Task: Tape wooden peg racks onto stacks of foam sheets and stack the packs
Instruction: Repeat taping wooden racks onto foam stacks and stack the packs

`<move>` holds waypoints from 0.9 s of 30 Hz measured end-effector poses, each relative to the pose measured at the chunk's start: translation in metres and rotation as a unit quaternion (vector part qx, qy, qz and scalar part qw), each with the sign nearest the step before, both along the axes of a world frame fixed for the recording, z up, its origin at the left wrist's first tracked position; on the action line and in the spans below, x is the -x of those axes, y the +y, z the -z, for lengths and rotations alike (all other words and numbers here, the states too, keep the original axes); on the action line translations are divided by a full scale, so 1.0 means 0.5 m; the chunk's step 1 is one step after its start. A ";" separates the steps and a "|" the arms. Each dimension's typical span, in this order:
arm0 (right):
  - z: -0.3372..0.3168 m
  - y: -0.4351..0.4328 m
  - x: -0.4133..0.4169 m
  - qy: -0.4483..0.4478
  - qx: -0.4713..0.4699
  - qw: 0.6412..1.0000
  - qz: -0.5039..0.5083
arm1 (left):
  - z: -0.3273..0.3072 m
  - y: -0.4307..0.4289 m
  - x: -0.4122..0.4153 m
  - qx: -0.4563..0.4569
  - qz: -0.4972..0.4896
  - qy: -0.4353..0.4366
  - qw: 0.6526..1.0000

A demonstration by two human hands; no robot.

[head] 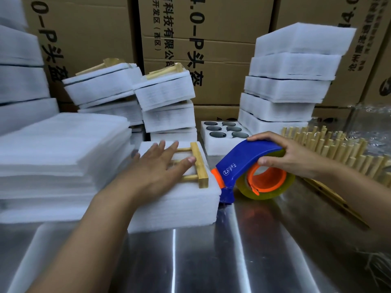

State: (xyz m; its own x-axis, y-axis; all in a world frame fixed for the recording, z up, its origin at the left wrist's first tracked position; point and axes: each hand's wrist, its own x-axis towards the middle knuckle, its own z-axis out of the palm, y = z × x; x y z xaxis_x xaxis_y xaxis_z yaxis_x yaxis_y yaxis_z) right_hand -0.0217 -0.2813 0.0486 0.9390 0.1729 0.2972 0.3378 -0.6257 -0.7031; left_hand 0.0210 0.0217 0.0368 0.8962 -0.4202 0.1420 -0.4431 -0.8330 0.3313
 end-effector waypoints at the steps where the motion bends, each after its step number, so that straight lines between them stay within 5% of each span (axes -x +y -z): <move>1: 0.003 0.001 -0.002 -0.012 -0.008 1.000 0.006 | 0.001 0.000 -0.001 -0.009 0.002 0.027 1.000; 27: -0.075 0.075 -0.026 -0.051 0.200 0.977 0.042 | 0.000 -0.005 0.003 -0.041 0.008 0.037 0.998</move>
